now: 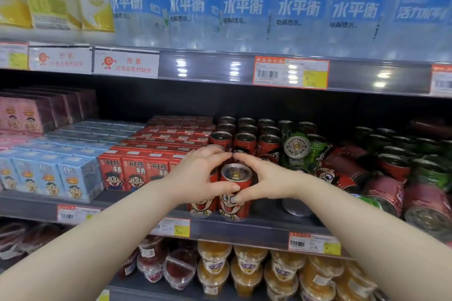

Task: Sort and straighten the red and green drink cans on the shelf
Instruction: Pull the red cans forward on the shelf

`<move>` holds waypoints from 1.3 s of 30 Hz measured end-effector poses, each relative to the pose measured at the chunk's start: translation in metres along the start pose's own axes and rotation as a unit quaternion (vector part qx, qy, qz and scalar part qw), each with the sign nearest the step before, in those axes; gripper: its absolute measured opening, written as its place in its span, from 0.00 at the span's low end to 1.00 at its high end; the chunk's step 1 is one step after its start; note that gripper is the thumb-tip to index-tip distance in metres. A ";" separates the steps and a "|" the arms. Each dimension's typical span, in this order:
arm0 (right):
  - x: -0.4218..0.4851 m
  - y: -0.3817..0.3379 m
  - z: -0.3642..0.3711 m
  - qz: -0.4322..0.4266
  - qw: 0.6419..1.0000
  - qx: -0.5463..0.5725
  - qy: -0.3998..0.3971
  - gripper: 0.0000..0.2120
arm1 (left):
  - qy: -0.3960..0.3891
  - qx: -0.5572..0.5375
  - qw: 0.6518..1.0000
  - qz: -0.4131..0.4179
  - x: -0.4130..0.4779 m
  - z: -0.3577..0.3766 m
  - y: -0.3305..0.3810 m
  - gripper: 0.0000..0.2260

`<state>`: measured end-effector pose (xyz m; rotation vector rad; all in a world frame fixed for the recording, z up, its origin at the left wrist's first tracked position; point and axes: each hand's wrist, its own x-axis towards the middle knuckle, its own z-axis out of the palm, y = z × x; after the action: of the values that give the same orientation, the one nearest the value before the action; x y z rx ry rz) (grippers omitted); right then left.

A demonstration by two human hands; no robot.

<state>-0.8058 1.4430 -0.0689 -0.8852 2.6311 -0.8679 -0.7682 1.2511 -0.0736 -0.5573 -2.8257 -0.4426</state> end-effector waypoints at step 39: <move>0.040 0.034 -0.009 0.121 0.977 0.025 0.174 0.31 | -0.073 0.063 0.993 -0.065 0.026 0.002 0.014 0.28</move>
<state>-0.8571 1.4443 -0.0831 -0.4132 2.9120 -1.1011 -0.7860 1.2725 -0.0648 -0.3980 -3.0158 -0.2515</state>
